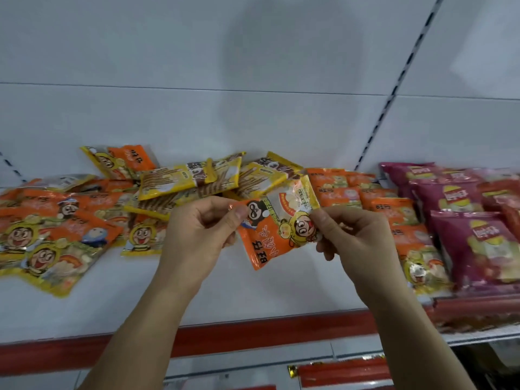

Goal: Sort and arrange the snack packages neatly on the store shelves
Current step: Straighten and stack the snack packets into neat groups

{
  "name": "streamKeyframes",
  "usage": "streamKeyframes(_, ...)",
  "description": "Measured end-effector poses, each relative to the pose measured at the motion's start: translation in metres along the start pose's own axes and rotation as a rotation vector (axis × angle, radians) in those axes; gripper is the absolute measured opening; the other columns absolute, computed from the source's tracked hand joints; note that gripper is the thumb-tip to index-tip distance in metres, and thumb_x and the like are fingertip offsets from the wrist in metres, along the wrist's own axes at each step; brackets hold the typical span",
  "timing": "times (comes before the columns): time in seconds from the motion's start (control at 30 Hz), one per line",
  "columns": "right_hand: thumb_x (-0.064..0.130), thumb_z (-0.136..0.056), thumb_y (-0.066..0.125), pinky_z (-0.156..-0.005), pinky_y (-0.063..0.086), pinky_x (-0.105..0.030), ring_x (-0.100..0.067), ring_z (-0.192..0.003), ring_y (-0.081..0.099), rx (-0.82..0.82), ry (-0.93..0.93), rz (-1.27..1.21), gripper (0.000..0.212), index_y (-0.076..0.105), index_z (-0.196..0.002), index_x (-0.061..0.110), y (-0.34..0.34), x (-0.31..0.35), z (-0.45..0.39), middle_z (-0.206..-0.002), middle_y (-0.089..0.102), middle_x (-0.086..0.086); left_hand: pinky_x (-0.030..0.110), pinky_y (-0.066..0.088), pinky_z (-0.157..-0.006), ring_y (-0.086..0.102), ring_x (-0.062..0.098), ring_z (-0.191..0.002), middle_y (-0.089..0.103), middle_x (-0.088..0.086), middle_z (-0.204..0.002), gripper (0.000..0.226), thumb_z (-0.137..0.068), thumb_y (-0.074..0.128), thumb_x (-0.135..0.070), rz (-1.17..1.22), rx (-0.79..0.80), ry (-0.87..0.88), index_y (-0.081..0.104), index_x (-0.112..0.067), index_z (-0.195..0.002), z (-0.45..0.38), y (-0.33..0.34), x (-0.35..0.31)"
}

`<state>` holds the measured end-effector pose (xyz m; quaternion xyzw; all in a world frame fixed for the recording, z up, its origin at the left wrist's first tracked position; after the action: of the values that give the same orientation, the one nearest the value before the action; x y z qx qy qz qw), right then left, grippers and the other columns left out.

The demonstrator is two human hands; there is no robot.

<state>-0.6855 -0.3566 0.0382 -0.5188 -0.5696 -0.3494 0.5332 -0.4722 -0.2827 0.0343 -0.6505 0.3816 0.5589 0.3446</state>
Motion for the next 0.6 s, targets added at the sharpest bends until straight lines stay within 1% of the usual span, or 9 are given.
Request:
streamKeyframes(0.13,0.018,-0.092,0.071,-0.046,0.039,-0.017,-0.005,-0.045,0.05,-0.016,-0.068,0.138,0.014,0.08,-0.081,0.016,-0.038,0.001,-0.014,-0.052,0.063,0.011,0.018,0.049,-0.052,0.059,0.006,-0.053,0.069,-0.004,-0.062,0.027,-0.074,0.072,-0.036,-0.015,-0.062,0.025,0.075,-0.013,-0.089,-0.001,0.032,0.004)
streamKeyframes(0.17,0.017,-0.092,0.072,-0.047,0.042,-0.018,-0.005,-0.049,0.055,-0.021,-0.08,0.15,0.012,0.079,-0.082,0.017,-0.045,0.001,-0.017,-0.055,0.066,0.012,0.019,0.049,-0.053,0.06,0.005,-0.054,0.07,-0.006,-0.063,0.022,-0.078,0.071,-0.035,-0.025,-0.074,0.04,0.075,-0.015,-0.088,-0.001,0.041,0.004)
streamKeyframes(0.23,0.022,-0.089,0.075,-0.059,0.056,-0.028,-0.008,-0.069,0.068,0.016,-0.102,0.175,0.006,0.078,-0.094,0.024,-0.059,0.003,-0.022,-0.075,0.074,0.009,0.024,0.051,-0.055,0.063,0.006,-0.06,0.073,-0.007,-0.069,0.01,-0.087,0.068,-0.031,-0.077,-0.057,0.079,0.074,-0.022,-0.087,-0.003,0.055,0.001)
streamKeyframes(0.27,0.029,-0.087,0.076,-0.067,0.059,-0.03,-0.009,-0.082,0.07,0.045,-0.114,0.21,0.02,0.074,-0.107,0.027,-0.065,0.004,-0.026,-0.088,0.074,0.008,0.027,0.053,-0.058,0.066,0.009,-0.065,0.074,-0.006,-0.074,0.01,-0.09,0.066,-0.029,-0.116,-0.014,0.099,0.074,-0.024,-0.087,-0.005,0.061,-0.003)
streamKeyframes(0.33,0.041,-0.082,0.077,-0.078,0.059,-0.026,-0.004,-0.104,0.066,0.153,-0.177,0.309,0.05,0.062,-0.13,0.033,-0.076,0.012,-0.036,-0.11,0.07,0.013,0.033,0.054,-0.063,0.07,0.02,-0.074,0.076,-0.003,-0.079,0.014,-0.09,0.063,-0.032,-0.193,0.129,0.138,0.074,-0.024,-0.088,-0.011,0.075,-0.014)
streamKeyframes(0.37,0.042,-0.082,0.078,-0.081,0.058,-0.023,-0.002,-0.108,0.064,0.224,-0.215,0.375,0.056,0.059,-0.134,0.034,-0.077,0.019,-0.041,-0.115,0.068,0.016,0.037,0.053,-0.066,0.07,0.024,-0.076,0.076,-0.001,-0.08,0.014,-0.09,0.063,-0.032,-0.226,0.2,0.161,0.074,-0.023,-0.088,-0.014,0.083,-0.021)
streamKeyframes(0.43,0.038,-0.084,0.08,-0.082,0.059,-0.025,0.0,-0.105,0.066,0.393,-0.243,0.499,0.052,0.06,-0.132,0.034,-0.075,0.029,-0.05,-0.111,0.07,0.016,0.037,0.056,-0.068,0.071,0.021,-0.076,0.077,-0.002,-0.081,0.012,-0.089,0.065,-0.029,-0.257,0.281,0.204,0.075,-0.022,-0.089,-0.018,0.1,-0.032)
streamKeyframes(0.5,0.033,-0.087,0.079,-0.08,0.061,-0.032,-0.003,-0.096,0.07,0.493,-0.228,0.553,0.039,0.067,-0.124,0.03,-0.074,0.031,-0.058,-0.104,0.073,0.012,0.03,0.057,-0.068,0.073,0.014,-0.077,0.078,-0.003,-0.082,0.013,-0.087,0.068,-0.031,-0.208,0.24,0.213,0.075,-0.022,-0.091,-0.02,0.112,-0.036)
streamKeyframes(0.6,0.025,-0.091,0.075,-0.077,0.062,-0.042,-0.012,-0.087,0.074,0.418,-0.207,0.419,0.017,0.072,-0.107,0.022,-0.084,0.029,-0.065,-0.096,0.076,0.004,0.038,0.058,-0.075,0.074,0.018,-0.087,0.078,0.0,-0.093,0.025,-0.092,0.067,-0.042,-0.033,0.098,0.095,0.072,-0.022,-0.104,-0.017,0.114,-0.023)
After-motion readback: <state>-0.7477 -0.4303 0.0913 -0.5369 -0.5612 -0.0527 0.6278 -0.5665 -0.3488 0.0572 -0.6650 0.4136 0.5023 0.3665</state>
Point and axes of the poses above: each hand's wrist, its own z-axis away from the middle knuckle, its own y-axis out of the palm, x = y × z, the point moved 3 cm from there along -z, towards the middle knuckle
